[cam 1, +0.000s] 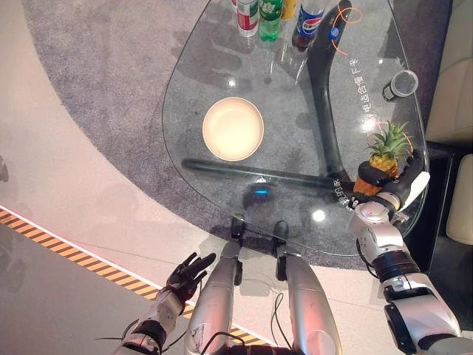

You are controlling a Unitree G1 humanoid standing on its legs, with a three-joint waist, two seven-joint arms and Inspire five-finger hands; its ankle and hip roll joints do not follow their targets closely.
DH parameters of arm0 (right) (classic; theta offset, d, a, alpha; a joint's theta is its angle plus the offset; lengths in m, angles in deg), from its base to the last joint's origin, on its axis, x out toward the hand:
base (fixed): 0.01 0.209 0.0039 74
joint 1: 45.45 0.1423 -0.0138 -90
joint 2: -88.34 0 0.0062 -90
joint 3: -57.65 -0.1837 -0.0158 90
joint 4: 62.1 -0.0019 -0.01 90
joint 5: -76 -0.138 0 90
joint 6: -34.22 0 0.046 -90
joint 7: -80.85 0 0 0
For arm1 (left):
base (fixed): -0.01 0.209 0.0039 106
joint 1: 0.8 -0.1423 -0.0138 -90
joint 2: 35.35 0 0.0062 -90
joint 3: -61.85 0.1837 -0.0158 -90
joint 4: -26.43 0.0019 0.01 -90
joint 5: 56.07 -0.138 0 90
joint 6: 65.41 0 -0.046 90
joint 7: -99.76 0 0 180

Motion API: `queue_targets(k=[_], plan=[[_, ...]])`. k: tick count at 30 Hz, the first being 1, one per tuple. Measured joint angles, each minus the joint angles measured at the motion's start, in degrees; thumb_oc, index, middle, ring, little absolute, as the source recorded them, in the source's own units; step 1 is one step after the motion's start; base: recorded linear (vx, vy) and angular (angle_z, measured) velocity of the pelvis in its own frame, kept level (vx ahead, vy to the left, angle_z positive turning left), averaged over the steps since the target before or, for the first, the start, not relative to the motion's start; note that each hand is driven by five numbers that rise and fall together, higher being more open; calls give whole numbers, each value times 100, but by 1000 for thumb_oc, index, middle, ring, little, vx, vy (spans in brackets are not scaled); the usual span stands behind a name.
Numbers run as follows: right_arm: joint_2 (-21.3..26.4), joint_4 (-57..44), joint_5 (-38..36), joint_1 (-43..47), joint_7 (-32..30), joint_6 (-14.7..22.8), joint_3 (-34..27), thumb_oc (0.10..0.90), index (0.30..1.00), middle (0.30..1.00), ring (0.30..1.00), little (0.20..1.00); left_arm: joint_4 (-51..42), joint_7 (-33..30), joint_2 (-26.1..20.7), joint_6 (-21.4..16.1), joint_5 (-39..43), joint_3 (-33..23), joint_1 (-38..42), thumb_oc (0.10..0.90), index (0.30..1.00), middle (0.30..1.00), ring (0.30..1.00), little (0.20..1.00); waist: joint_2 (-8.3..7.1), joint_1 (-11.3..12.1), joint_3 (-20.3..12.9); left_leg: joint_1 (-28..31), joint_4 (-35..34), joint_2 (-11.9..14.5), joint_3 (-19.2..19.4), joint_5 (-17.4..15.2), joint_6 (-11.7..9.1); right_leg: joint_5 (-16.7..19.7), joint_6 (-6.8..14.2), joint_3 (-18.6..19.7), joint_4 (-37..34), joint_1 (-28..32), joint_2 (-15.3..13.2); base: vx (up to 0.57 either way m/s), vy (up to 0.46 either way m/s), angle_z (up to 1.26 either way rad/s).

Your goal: Pick up the fruit to the plate

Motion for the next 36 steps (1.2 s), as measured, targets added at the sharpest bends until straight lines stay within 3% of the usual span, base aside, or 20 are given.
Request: queue_targets(k=[11, 17, 36], plan=[[0, -101, 61, -35, -413, -424, 6, 800, 900, 900, 900, 900, -259, -15, 4, -5, 97, 1, 0, 800, 900, 900, 900, 900, 3, -1, 1, -119, 89, 0, 17, 14, 14, 3, -6, 74, 132, -163, 2, 5, 5, -1], [0, -101, 55, 9, -322, -500, 69, 800, 900, 900, 900, 900, -311, -33, -7, 0, 204, 58, -1, 800, 900, 900, 900, 900, 4, 2, 0, -188, 111, -5, 21, 14, 14, -8, 2, 86, 192, -252, -19, 0, 0, 0], [146, 373, -1321, 304, 944, 23, 205, 800, 900, 900, 900, 900, -304, -20, -16, 2, 238, 147, -12, 800, 900, 900, 900, 900, 6, 6, 0, -430, 303, -21, 5, 14, 13, -24, -31, 74, 400, -498, -21, 0, 0, 0]])
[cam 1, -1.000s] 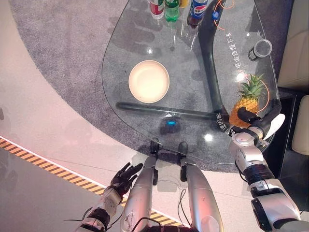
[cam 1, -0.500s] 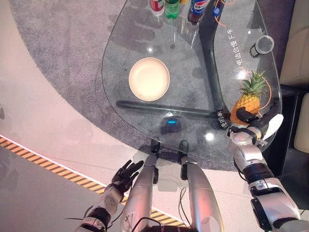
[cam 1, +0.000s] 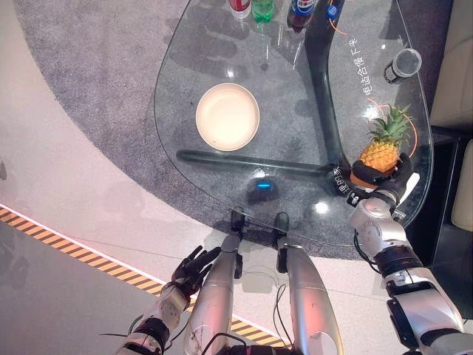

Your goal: Pick up the fruit to the plate

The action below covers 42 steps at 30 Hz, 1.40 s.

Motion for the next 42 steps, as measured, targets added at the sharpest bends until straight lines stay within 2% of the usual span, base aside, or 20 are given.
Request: queue_targets(k=[11, 16, 17, 18, 19, 20, 28, 42], plan=[[149, 639, -140, 362, 318, -90, -9, 800, 900, 900, 900, 900, 8, -10, 0, 17, 20, 4, 22, 800, 900, 900, 900, 900, 1, 23, -2, -103, 101, -30, -23, -21, -31, -88, -8, -85, 180, -114, -79, 14, 5, 5], [323, 1094, -124, 580, 801, -285, 8, 800, 900, 900, 900, 900, 29, -21, -4, 18, 64, 4, 23, 800, 900, 900, 900, 900, 2, 53, -2, -104, 107, -27, -38, -35, -11, -86, -15, -105, 204, -118, -79, 1, 1, 1], [350, 1162, -124, 638, 858, -325, 14, 633, 756, 756, 756, 733, 29, -21, -4, 17, 125, 4, 23, 800, 900, 900, 900, 900, 2, 62, -2, -105, 113, -27, -42, -35, -11, -86, -16, -107, 212, -120, -79, 0, 0, 0], [373, 1207, -123, 670, 884, -342, 19, 545, 681, 681, 681, 645, 29, -21, -4, 17, 130, 3, 23, 800, 900, 900, 900, 900, 2, 70, -2, -105, 114, -27, -43, -35, -12, -86, -15, -109, 214, -120, -79, 0, 0, 0], [413, 1278, -121, 715, 935, -372, 51, 182, 371, 371, 371, 282, 28, -21, -4, 17, 130, 3, 24, 800, 900, 900, 900, 900, 2, 87, -2, -105, 118, -26, -44, -35, -12, -86, -16, -109, 218, -123, -79, 0, 0, 0], [459, 1298, -114, 731, 965, -405, 56, 100, 300, 300, 300, 200, 29, -20, -5, 18, 131, 3, 23, 800, 900, 900, 900, 900, 2, 114, -2, -108, 121, -27, -45, -35, -12, -86, -16, -110, 225, -126, -79, 0, 0, 0], [672, 1353, 15, 833, 1062, -573, 108, 100, 300, 300, 300, 200, 61, 4, -7, 18, 131, -1, 24, 800, 900, 900, 900, 900, 5, 165, -3, -256, 200, -34, -64, -35, -13, -77, -36, -132, 296, -247, -88, 0, 0, 0], [680, 1573, 29, 977, 1180, -625, 128, 100, 300, 300, 300, 200, 98, 26, -7, -17, 204, -8, 26, 800, 900, 900, 900, 900, 5, 172, -3, -229, 197, -42, -168, -16, -38, -46, -35, -187, 316, -227, -91, -1, -2, 0]])
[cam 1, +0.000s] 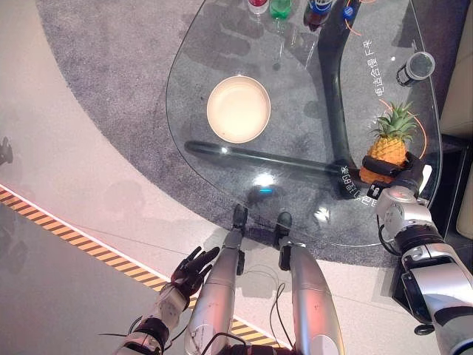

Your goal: Pick up the fruit to the plate

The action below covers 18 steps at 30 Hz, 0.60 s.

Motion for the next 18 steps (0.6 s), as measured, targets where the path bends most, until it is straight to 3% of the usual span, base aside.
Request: queue_targets(k=[6, 11, 18], plan=[[-30, -122, -152, -83, 248, 57, 105, 100, 300, 300, 300, 200, -86, -96, 4, -330, 488, -253, -1, 800, 900, 900, 900, 900, 1, 0, 1, 75, -13, 20, -6, 2, -3, -2, -16, -24, -9, 71, 12, 0, 0, 0], [-244, -857, -142, -537, 292, 174, 162, 100, 300, 300, 300, 200, -532, -380, -22, -702, 747, -636, 5, 800, 900, 900, 900, 900, 4, 2, 2, 104, -17, 24, -4, 1, -3, -5, -25, -37, -16, 105, 20, 0, 0, 0], [-612, -1951, -137, -1192, 320, 176, 347, 100, 300, 300, 300, 200, -953, -771, -54, -1288, 925, -683, 274, 800, 900, 900, 900, 900, 1, -15, 9, 304, -100, 19, -2, 6, -3, -7, -27, -31, -56, 302, 23, -7, -15, 0]])
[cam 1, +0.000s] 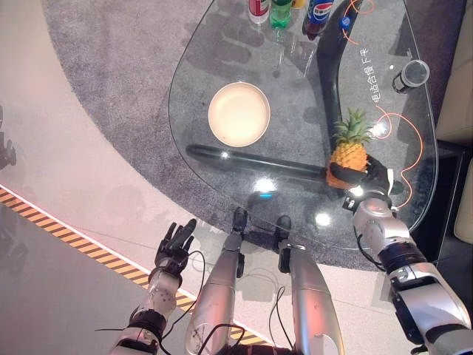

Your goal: Pick up the fruit to the plate

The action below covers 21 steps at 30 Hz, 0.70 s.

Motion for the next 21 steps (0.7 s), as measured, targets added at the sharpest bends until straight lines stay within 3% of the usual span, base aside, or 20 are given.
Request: queue_targets(k=[7, 12, 17, 21], plan=[[-73, -1516, 321, -738, 66, 30, 23, 100, 300, 300, 300, 200, -709, -398, 8, -696, -67, -284, -41, 800, 900, 900, 900, 900, -16, -26, 4, 180, -11, 7, -3, 7, 9, -4, 0, 21, -86, 211, 36, -6, -14, -2], [-277, -2081, 877, -878, 560, 228, 26, 100, 300, 300, 300, 200, -1147, -471, 2, -1049, -321, -496, -33, 800, 900, 900, 900, 900, -64, -164, 9, 251, -18, 11, 0, -8, 11, -47, 22, 35, -88, 266, 29, 0, 0, 0], [-237, -2541, 1073, -982, 1196, 338, 28, 100, 300, 300, 300, 200, -1795, 61, 7, -1074, -317, -435, -165, 800, 900, 900, 900, 900, -84, -169, 13, 255, -21, 15, 5, -11, 12, -49, 23, 41, -94, 268, 40, 0, 0, 0], [-231, -2917, 1260, -1067, 1697, 392, 40, 100, 300, 300, 300, 200, -2460, 419, -6, -789, -337, -381, -266, 800, 900, 900, 900, 900, -85, -169, 14, 256, -62, 23, 6, -10, 11, -47, 23, 39, -106, 267, 48, 0, 0, 0]])
